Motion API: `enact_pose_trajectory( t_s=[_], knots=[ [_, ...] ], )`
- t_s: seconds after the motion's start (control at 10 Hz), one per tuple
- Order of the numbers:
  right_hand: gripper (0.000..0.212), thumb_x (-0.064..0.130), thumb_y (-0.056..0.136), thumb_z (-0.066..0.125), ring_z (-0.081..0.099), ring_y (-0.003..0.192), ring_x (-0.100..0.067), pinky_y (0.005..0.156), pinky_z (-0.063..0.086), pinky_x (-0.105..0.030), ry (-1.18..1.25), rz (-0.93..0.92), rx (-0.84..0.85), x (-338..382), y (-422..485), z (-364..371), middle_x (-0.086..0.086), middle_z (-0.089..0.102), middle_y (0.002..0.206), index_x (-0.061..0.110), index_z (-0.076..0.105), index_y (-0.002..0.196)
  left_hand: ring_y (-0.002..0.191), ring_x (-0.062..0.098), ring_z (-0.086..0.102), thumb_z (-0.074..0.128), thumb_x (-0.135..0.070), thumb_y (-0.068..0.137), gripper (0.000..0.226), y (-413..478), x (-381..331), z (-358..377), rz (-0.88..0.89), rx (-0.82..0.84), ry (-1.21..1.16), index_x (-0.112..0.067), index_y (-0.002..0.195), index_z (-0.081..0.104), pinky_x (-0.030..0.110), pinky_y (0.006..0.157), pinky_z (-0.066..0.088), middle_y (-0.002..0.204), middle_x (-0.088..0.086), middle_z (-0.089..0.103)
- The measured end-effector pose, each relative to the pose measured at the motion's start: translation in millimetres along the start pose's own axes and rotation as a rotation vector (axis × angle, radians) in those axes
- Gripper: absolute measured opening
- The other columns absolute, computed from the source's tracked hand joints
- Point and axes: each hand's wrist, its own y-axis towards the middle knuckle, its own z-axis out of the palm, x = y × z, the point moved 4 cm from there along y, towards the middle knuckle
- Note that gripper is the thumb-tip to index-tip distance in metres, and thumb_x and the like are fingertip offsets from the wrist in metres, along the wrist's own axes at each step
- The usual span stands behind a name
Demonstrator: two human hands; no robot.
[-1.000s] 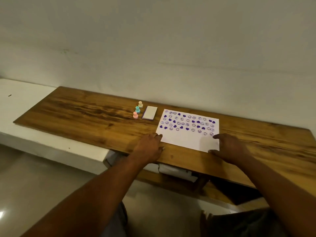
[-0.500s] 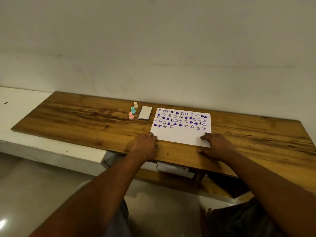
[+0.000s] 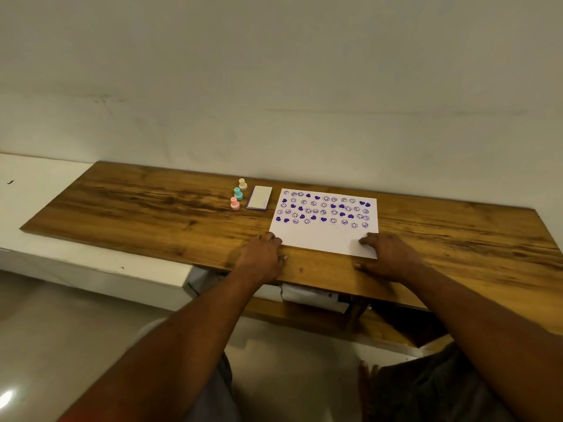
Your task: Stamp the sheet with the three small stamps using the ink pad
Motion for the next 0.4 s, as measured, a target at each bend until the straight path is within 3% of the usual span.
enact_pose_trajectory(
  t_s=[0.2,0.4],
  knots=[
    [0.075,0.065,0.088,0.068,0.044,0.144,-0.025,0.114,0.044,-0.044,0.035,-0.028,-0.175,-2,7,-6,0.002,0.047,0.159,0.033,0.048,0.152,0.140,0.025,0.044,0.053,-0.049,0.103,0.057,1,4,-3,-0.011,-0.014,-0.048,-0.023,0.153,0.043,0.045,0.112,0.044,0.158,0.003,0.043],
    [0.065,0.062,0.088,0.068,0.054,0.134,-0.025,0.104,0.050,-0.045,0.065,-0.071,-0.391,12,19,-5,0.002,0.059,0.147,0.031,0.057,0.144,0.143,0.023,0.041,0.051,-0.049,0.104,0.053,1,3,-8,-0.010,-0.167,-0.136,-0.027,0.152,0.046,0.043,0.112,0.044,0.158,0.000,0.044]
  ],
)
